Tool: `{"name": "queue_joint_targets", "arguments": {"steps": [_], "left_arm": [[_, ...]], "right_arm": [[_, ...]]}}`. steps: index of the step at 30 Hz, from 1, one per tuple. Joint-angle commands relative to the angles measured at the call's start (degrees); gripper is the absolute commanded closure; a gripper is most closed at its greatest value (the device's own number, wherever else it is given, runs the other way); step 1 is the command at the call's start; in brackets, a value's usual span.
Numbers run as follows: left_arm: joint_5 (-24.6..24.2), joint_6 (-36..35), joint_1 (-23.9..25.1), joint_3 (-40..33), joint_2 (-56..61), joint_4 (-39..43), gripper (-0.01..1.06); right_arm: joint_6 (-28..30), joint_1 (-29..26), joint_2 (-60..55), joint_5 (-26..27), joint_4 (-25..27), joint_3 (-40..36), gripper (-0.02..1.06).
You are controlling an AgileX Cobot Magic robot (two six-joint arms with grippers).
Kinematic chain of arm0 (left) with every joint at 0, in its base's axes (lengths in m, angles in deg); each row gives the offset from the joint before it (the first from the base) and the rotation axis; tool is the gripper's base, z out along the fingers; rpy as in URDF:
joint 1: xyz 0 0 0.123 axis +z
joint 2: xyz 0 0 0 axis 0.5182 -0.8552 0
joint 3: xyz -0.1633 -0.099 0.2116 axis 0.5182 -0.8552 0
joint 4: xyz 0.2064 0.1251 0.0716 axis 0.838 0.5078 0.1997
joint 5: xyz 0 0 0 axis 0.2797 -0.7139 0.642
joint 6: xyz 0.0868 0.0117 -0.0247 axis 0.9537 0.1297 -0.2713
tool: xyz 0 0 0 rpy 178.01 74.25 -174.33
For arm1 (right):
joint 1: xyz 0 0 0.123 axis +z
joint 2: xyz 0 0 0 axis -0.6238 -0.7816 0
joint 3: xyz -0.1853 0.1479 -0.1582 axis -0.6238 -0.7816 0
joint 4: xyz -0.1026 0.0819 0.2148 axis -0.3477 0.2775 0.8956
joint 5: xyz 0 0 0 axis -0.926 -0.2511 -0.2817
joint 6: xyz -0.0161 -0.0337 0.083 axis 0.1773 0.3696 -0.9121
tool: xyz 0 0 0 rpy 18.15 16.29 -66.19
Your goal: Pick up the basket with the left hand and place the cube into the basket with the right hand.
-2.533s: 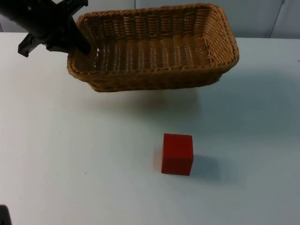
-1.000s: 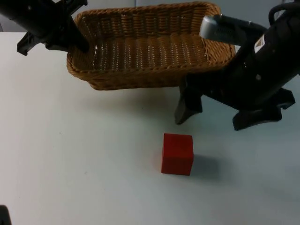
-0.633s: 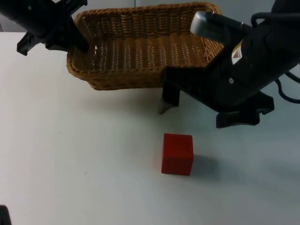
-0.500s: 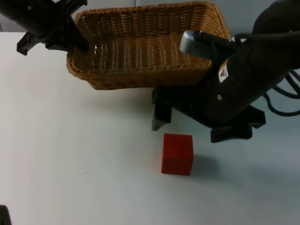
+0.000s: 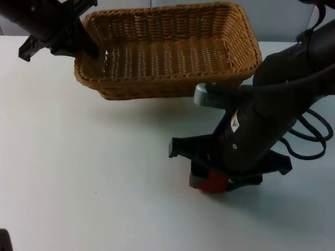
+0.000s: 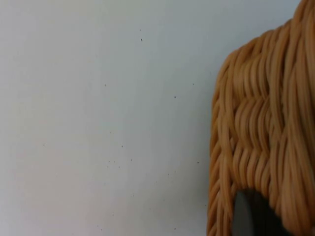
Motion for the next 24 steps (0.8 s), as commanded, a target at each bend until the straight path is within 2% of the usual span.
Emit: {"name": "queue_joint_targets", "arguments": {"steps": [1,3,4,5,9,10,11,13,14,18,19,24], "left_arm": [[-0.26,-0.26,-0.13,0.73,0.99,-2.33,1.05],[-0.26,-0.26,-0.13,0.73,0.99,-2.33,1.05],[-0.26,-0.26,-0.13,0.73,0.99,-2.33,1.05],[-0.26,-0.26,-0.13,0.73,0.99,-2.33,1.05],[-0.26,-0.26,-0.13,0.73,0.99,-2.33,1.05],[-0.26,-0.26,-0.13,0.73,0.99,-2.33,1.05],[-0.26,-0.26,-0.13,0.73,0.99,-2.33,1.05],[-0.26,-0.26,-0.13,0.73,0.99,-2.33,1.05],[-0.26,-0.26,-0.13,0.73,0.99,-2.33,1.05],[-0.26,-0.26,-0.13,0.73,0.99,-2.33,1.05],[-0.26,-0.26,-0.13,0.73,0.99,-2.33,1.05],[-0.15,-0.26,-0.13,0.73,0.99,-2.33,1.05]], "right_arm": [[1.09,0.51,0.02,0.77,0.00,0.35,1.04],[5.09,1.79,1.17,0.74,0.55,1.09,1.05],[8.86,3.34,2.36,0.19,2.53,2.13,1.05],[8.86,3.34,2.36,0.19,2.53,2.13,1.05],[21.88,6.99,6.47,-1.46,9.99,7.12,1.05],[21.88,6.99,6.47,-1.46,9.99,7.12,1.05],[25.12,7.51,7.56,-2.66,10.99,9.06,1.05],[26.55,7.55,9.81,-6.37,10.02,14.02,1.05],[26.55,7.55,9.81,-6.37,10.02,14.02,1.05],[25.72,5.16,10.75,-11.23,1.65,21.47,1.05],[25.72,5.16,10.75,-11.23,1.65,21.47,1.05],[26.00,-0.20,9.92,-11.30,-4.57,26.57,1.05]]}}
